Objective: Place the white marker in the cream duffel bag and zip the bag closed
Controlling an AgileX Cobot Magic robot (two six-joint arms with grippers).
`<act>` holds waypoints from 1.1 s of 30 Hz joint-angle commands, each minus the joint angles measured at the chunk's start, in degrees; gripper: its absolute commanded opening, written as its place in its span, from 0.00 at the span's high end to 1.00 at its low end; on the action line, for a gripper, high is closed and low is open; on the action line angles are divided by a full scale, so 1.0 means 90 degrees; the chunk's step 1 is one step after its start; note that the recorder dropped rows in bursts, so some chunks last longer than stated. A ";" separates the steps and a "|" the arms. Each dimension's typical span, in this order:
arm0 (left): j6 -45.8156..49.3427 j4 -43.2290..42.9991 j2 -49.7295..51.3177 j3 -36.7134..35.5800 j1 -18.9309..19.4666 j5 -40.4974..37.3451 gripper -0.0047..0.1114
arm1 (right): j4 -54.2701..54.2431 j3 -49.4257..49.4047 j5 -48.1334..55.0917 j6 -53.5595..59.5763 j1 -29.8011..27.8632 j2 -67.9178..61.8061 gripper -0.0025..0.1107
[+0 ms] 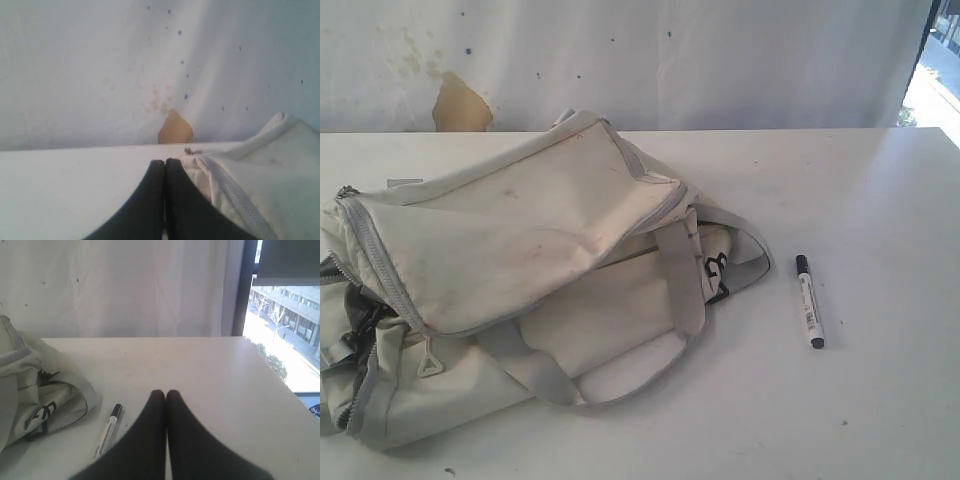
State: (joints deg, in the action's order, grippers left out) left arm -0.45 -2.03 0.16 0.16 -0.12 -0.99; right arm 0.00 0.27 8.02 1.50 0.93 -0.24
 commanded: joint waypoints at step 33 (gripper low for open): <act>-0.0142 -0.0158 0.0985 0.3353 0.0008 -0.2248 0.96 | 0.0051 0.2593 0.0677 -0.0521 -0.0040 -0.2375 0.98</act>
State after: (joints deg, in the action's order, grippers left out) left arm -1.63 -4.04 6.09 30.09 -0.12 -20.27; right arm 0.00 21.82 13.81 -2.95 0.93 -17.90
